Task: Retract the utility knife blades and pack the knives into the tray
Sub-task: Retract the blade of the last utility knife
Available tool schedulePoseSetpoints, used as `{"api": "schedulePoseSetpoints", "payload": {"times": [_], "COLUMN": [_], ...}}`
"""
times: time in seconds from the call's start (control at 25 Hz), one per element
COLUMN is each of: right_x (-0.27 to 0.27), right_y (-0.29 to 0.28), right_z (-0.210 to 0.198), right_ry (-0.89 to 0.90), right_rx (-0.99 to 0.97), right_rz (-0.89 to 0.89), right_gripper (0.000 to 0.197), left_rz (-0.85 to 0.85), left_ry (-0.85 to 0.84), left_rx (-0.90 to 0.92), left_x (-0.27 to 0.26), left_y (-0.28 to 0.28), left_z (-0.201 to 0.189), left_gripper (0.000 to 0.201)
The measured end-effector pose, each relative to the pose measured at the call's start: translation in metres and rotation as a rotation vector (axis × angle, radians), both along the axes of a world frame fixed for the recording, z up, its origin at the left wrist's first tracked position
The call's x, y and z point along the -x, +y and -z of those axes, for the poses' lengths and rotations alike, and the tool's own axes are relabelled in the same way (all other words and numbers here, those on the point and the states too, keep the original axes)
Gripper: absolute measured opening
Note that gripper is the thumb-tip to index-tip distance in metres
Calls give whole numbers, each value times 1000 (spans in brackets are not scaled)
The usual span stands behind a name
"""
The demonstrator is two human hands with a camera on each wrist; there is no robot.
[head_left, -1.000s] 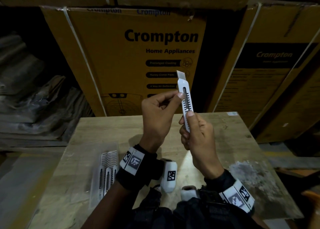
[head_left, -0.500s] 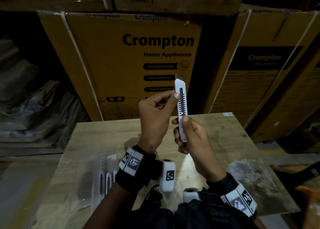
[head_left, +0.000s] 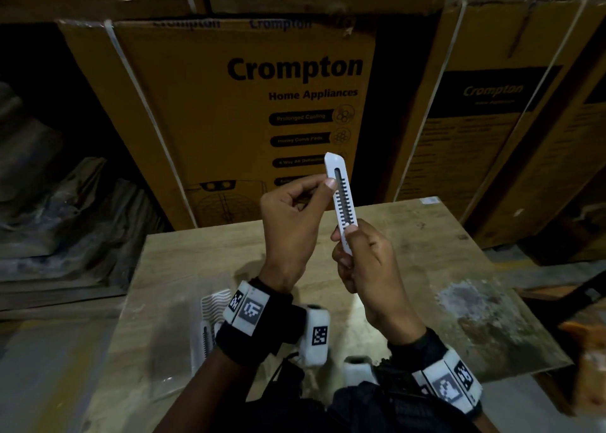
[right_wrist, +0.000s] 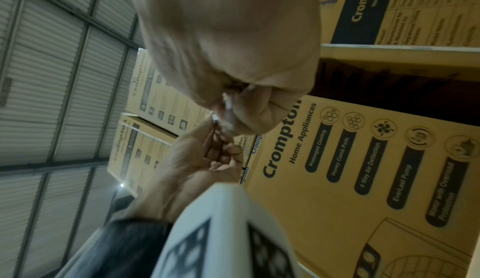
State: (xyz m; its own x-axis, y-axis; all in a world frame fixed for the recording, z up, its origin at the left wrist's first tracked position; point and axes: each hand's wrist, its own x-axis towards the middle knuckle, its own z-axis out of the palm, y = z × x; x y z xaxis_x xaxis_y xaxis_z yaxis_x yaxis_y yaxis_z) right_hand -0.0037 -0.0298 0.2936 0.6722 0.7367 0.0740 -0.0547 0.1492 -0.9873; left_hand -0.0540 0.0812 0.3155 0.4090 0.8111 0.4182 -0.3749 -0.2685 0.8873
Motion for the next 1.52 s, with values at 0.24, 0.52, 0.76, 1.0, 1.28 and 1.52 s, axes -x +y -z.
{"api": "schedulePoseSetpoints", "payload": {"times": [0.24, 0.52, 0.76, 1.0, 1.28, 1.52], "right_x": [12, 20, 24, 21, 6, -17], "right_y": [0, 2, 6, 3, -2, -8], "right_z": [1, 7, 11, 10, 5, 7], "right_ry": [44, 39, 13, 8, -5, 23], "right_rx": [20, 19, 64, 29, -64, -90], "right_rz": [-84, -84, -56, -2, -41, -80], "right_gripper": [32, 31, 29, 26, 26, 30], "left_rz": [-13, 39, 31, 68, 111, 130], "left_ry": [32, 82, 100, 75, 19, 9], "left_rx": [19, 73, 91, 56, 34, 51], "left_x": [9, 19, 22, 12, -9, -31], "left_y": [2, 7, 8, 5, 4, -3], "left_z": [0, 8, 15, 12, 3, 4], "left_gripper": [12, 12, 9, 9, 10, 10]}}
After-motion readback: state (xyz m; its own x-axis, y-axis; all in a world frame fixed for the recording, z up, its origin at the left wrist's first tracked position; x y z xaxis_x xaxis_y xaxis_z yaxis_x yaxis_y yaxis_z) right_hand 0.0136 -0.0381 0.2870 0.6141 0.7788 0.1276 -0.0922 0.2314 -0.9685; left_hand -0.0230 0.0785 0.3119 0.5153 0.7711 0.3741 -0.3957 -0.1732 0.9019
